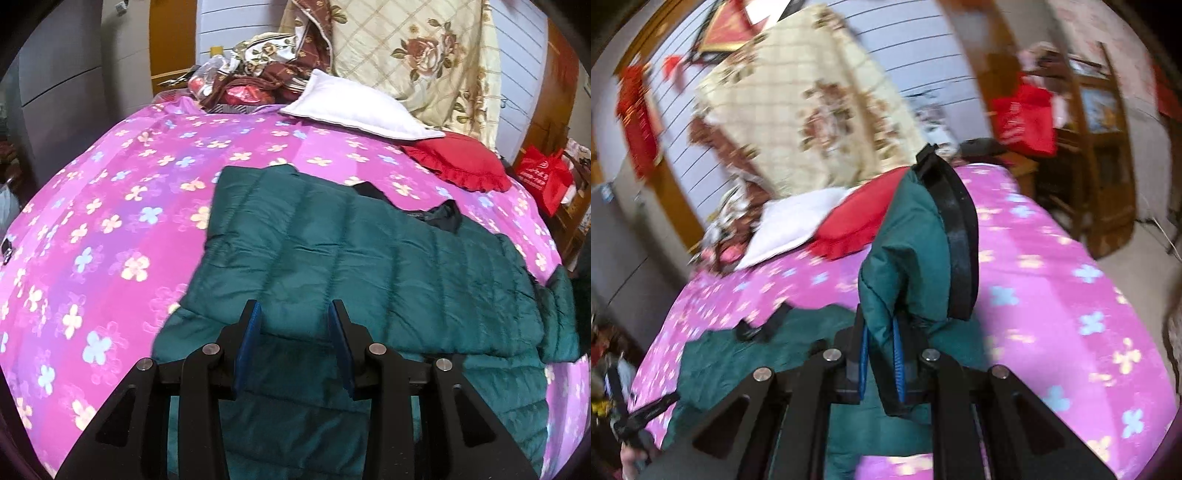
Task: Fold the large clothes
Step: 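Lift the gripped side and fold it over toward the first fold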
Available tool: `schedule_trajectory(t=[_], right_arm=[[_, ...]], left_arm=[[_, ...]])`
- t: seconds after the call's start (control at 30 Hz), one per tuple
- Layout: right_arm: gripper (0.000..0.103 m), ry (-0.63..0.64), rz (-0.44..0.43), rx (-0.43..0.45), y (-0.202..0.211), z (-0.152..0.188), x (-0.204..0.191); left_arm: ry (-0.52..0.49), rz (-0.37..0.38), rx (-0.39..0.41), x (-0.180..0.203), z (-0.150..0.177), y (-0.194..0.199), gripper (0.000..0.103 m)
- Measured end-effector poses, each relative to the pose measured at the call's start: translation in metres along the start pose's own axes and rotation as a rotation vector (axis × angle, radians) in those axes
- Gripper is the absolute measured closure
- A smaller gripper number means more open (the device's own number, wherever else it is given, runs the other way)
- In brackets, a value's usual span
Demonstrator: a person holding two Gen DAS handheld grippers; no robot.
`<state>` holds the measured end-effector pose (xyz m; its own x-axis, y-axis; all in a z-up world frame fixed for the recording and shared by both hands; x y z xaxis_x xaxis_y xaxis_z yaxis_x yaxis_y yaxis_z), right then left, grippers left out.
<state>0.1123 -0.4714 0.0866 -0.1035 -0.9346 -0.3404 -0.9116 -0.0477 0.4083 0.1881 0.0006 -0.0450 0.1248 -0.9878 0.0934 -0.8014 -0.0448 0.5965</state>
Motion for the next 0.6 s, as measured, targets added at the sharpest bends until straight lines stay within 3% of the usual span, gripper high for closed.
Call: schedule_trajectory(t=[0.23, 0.6], right_arm=[[0.091, 0.071, -0.103, -0.084, -0.028, 0.028, -0.086], [0.092, 0.195, -0.210, -0.239, -0.087, 0.107, -0.212]], left_arm=[[0.010, -0.028, -0.012, -0.017, -0.006, -0.013, 0.084], [0.068, -0.012, -0.011, -0.039, -0.010, -0.011, 0.084]])
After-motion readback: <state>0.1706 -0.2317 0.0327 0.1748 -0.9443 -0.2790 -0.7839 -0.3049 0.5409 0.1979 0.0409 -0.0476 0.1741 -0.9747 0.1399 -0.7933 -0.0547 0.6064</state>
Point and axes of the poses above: each gripper's, at about its wrist camera, not at the fingertips, and y roughly against the way its jaws point, x to its right, z to its underside, the point moved 3 cm from there along -y, roughly the way its jaws point, and after that the axes turned 13 degrees about x, right-handed, at the moved point
